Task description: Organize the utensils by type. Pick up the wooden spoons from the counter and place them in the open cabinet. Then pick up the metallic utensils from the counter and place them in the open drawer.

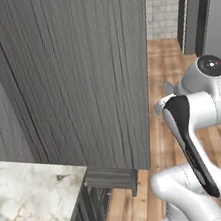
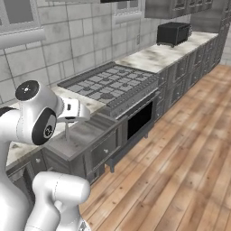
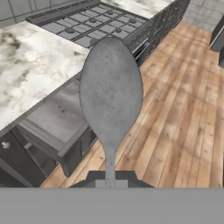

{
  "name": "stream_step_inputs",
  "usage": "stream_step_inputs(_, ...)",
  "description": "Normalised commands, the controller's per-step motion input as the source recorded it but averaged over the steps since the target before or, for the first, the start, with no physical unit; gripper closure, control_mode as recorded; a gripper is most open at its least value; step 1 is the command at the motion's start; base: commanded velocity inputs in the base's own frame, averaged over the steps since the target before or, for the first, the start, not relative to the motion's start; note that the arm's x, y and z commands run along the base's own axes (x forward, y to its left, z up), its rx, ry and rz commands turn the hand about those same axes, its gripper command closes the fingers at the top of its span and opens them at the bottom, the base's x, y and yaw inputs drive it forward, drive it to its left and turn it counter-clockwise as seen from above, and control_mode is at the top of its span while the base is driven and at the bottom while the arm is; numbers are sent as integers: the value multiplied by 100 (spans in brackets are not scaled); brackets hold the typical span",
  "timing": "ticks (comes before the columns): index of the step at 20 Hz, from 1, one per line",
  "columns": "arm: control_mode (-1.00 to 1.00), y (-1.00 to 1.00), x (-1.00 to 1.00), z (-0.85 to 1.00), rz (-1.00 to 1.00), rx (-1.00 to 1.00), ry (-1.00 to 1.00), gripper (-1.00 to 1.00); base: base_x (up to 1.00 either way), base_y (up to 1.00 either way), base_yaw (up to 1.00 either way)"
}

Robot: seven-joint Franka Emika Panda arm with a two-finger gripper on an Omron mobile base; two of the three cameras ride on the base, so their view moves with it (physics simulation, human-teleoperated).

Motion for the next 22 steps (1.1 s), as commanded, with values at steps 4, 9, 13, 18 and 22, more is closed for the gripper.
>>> stream_step_inputs(4,100,0,0,0,0,0,0,100,0,0,0)
stream_step_inputs(9,-100,0,5,-3,0,0,0,100,0,0,0)
stream_step_inputs(13,-100,6,40,-30,0,0,10,100,0,0,0)
stream_step_inputs(18,-100,17,49,-31,0,0,16,100,0,0,0)
stream_step_inputs(22,-100,22,41,-39,-2,1,11,100,0,0,0)
